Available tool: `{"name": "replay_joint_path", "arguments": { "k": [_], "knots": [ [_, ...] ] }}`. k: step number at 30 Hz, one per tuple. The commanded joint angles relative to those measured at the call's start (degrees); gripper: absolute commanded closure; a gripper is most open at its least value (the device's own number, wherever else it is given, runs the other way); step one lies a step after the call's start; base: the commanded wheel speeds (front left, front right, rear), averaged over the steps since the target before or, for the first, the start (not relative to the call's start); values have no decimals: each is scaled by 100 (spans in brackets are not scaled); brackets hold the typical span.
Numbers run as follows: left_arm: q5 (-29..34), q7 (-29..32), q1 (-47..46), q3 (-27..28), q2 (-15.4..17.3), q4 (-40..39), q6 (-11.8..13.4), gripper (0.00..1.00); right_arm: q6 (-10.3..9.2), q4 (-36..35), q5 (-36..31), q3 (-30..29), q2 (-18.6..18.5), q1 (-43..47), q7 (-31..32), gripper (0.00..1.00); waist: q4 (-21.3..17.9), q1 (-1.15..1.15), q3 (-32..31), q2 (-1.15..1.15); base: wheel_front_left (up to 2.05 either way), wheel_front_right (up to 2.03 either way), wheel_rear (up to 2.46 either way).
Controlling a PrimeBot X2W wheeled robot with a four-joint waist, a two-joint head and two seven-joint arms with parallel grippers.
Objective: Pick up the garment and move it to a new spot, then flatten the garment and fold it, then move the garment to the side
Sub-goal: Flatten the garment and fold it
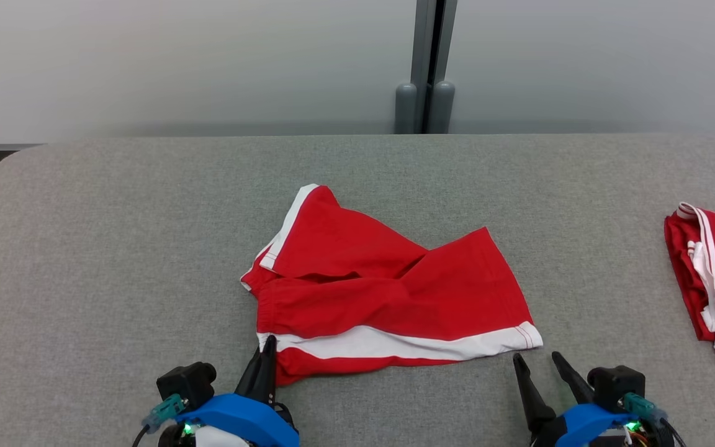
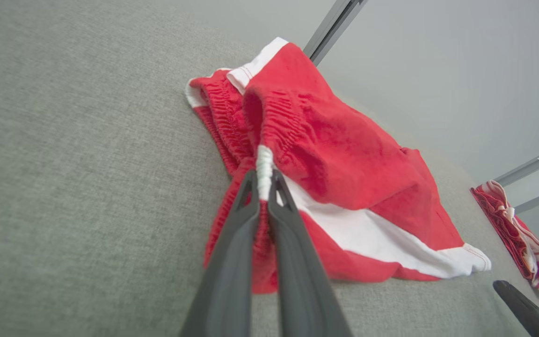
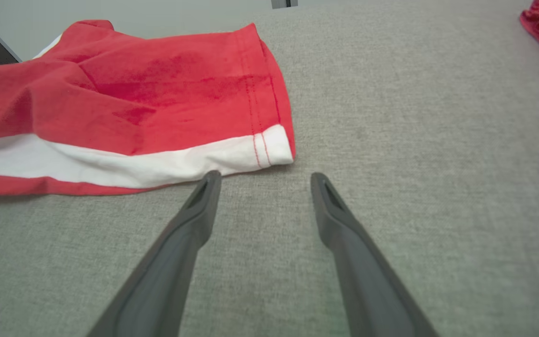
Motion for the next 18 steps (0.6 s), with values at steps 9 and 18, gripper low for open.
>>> {"name": "replay_joint_path", "arguments": {
  "k": [9, 18],
  "knots": [
    [88, -13, -45, -122, 2, 8, -30, 100, 1, 474, -42, -134, -26, -584, -18, 0, 152, 0, 170, 0, 0, 0, 0],
    [104, -13, -39, -129, 2, -18, -30, 100, 1, 538, 13, -52, -25, -633, -18, 12, 166, 0, 199, 0, 0, 0, 0]
  ]
}}
